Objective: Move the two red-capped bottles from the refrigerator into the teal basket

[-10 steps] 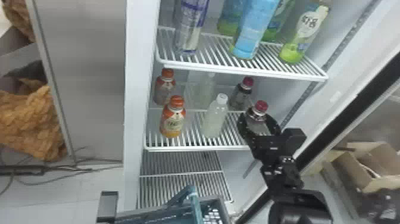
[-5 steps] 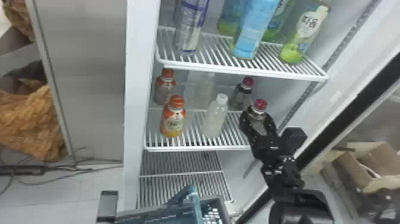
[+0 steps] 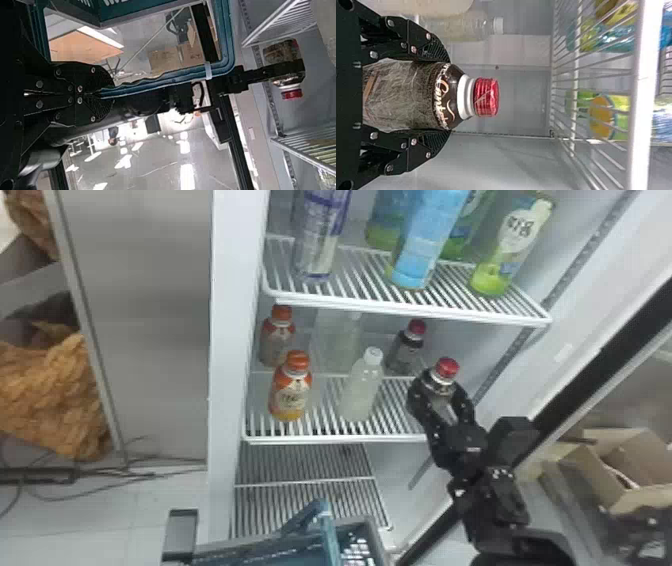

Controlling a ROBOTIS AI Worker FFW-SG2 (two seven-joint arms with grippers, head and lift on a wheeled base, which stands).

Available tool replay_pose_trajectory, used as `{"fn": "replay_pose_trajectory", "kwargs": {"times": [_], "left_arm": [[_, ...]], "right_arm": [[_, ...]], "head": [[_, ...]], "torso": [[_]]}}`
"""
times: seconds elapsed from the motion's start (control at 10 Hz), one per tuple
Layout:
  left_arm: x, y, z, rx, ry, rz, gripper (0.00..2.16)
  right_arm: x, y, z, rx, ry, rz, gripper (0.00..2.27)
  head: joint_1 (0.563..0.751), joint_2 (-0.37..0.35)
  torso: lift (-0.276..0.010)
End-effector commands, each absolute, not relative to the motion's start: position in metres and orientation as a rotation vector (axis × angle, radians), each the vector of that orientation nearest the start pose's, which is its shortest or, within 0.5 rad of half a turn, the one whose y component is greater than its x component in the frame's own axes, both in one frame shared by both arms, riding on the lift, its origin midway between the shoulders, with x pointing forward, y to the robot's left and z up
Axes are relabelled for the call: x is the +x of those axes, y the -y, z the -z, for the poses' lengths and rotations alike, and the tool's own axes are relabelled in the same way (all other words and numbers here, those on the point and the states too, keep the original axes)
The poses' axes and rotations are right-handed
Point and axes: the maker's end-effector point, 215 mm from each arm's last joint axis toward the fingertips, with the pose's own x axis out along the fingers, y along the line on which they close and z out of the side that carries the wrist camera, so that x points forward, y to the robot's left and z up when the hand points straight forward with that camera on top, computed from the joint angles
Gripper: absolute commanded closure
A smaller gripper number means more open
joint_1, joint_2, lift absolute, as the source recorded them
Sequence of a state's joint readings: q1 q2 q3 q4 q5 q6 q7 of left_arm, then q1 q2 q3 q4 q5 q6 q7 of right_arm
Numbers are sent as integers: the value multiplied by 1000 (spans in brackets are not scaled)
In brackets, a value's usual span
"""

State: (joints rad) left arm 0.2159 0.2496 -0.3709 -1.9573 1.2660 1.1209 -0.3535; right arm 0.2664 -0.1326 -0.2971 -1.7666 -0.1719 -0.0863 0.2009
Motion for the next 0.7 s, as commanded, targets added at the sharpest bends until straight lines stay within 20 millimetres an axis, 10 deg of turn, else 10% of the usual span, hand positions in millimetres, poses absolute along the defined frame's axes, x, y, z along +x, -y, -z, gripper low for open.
{"fn": "replay_pose_trajectory", "kwargs": {"times": [0.0, 0.6], "left_arm": [[215, 112, 348, -987, -1019, 1322, 1134], [221, 110, 351, -994, -1010, 1302, 1134]], "right_arm": [[481, 378, 318, -7, 58, 47, 607], [411, 335, 311, 84, -23, -54, 605]], "head": [[695, -350], [695, -350]], "torso": [[-228], [-228]]}}
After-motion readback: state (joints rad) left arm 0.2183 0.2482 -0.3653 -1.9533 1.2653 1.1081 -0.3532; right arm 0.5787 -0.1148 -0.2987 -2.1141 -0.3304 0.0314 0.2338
